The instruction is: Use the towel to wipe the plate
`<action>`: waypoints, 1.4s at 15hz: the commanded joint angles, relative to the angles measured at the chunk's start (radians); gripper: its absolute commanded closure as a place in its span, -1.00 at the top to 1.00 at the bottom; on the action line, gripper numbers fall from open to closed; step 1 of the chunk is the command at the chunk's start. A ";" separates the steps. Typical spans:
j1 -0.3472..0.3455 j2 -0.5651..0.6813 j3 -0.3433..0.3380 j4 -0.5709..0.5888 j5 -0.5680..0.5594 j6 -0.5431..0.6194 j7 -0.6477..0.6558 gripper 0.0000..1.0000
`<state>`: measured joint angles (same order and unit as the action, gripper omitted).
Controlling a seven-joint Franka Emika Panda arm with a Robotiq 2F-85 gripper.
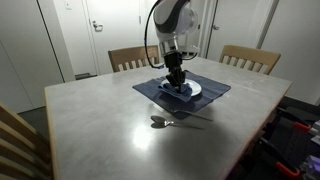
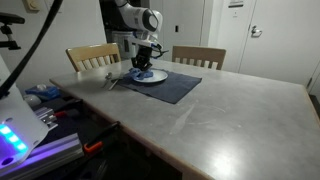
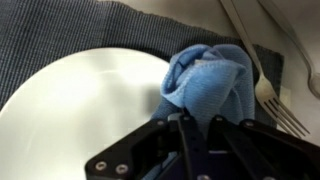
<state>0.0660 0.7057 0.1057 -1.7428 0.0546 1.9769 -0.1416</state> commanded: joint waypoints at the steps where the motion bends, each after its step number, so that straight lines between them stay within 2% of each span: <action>1: -0.004 0.038 0.006 0.012 0.030 0.126 0.018 -0.95; 7: 0.027 0.022 -0.019 -0.006 0.001 0.258 0.107 -0.95; 10: 0.039 0.015 -0.036 -0.008 -0.018 0.288 0.157 -0.95; 13: 0.022 0.029 -0.026 0.030 0.002 0.171 0.152 -0.95; 17: -0.015 0.067 0.004 0.086 0.035 -0.018 0.063 -0.95; 21: -0.017 0.113 -0.007 0.141 0.023 -0.177 0.029 -0.95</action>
<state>0.0643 0.7567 0.0935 -1.6614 0.0711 1.9042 -0.0795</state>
